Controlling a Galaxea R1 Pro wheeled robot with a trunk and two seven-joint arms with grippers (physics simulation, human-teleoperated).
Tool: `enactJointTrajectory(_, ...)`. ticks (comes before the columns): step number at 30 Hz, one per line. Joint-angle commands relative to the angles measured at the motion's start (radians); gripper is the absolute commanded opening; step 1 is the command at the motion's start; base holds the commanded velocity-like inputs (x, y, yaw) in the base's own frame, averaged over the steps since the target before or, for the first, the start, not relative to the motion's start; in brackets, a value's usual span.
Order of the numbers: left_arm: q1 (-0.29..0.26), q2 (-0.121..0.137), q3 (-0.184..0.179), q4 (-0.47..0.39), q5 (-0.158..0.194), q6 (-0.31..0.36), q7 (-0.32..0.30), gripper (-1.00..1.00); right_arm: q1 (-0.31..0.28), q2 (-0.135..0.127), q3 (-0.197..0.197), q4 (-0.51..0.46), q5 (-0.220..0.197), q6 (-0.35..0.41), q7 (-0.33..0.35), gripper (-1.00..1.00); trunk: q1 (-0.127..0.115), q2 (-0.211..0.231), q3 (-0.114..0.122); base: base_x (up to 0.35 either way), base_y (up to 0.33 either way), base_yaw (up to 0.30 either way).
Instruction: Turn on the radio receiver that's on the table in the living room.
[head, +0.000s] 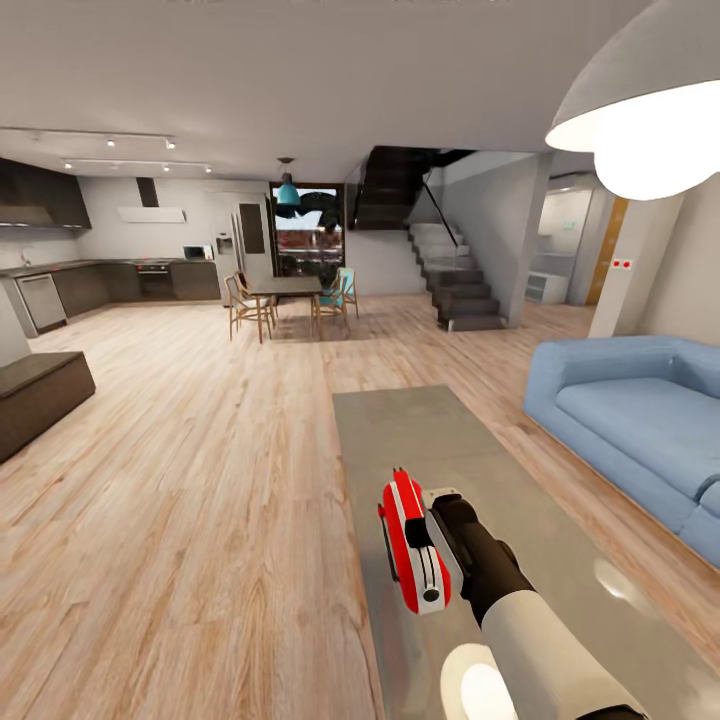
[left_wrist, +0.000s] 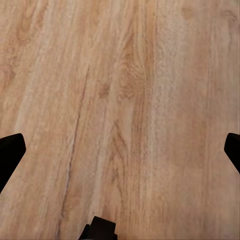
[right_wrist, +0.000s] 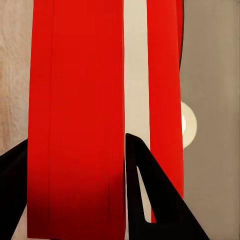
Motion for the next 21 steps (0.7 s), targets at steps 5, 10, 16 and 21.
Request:
enactJointTrajectory(5, 0.0, -0.001, 0.003, -0.001, -0.001, -0.002, 0.001, 1.0, -0.001, 0.0, 0.003, -0.001, 0.0, 0.004, -0.002, -1.0, -0.019, 0.035, 0.015, 0.0, 0.0, 0.0)
enactJointTrajectory(10, 0.0, 0.0, 0.003, -0.001, -0.001, -0.002, 0.001, 1.0, -0.001, 0.0, 0.004, -0.001, 0.0, 0.004, -0.002, -1.0, -0.038, 0.07, 0.031, 0.0, 0.0, 0.0)
enactJointTrajectory(16, 0.0, 0.0, 0.003, -0.001, -0.001, -0.002, 0.001, 1.0, -0.001, 0.0, 0.004, -0.001, 0.001, 0.004, -0.001, -1.0, -0.061, 0.112, 0.049, 0.0, 0.0, 0.0)
enactJointTrajectory(21, 0.0, 0.0, 0.003, -0.001, -0.001, -0.002, 0.001, 1.0, -0.001, 0.0, 0.004, -0.001, 0.002, 0.004, -0.001, -1.0, -0.081, 0.147, 0.065, 0.0, 0.0, 0.0)
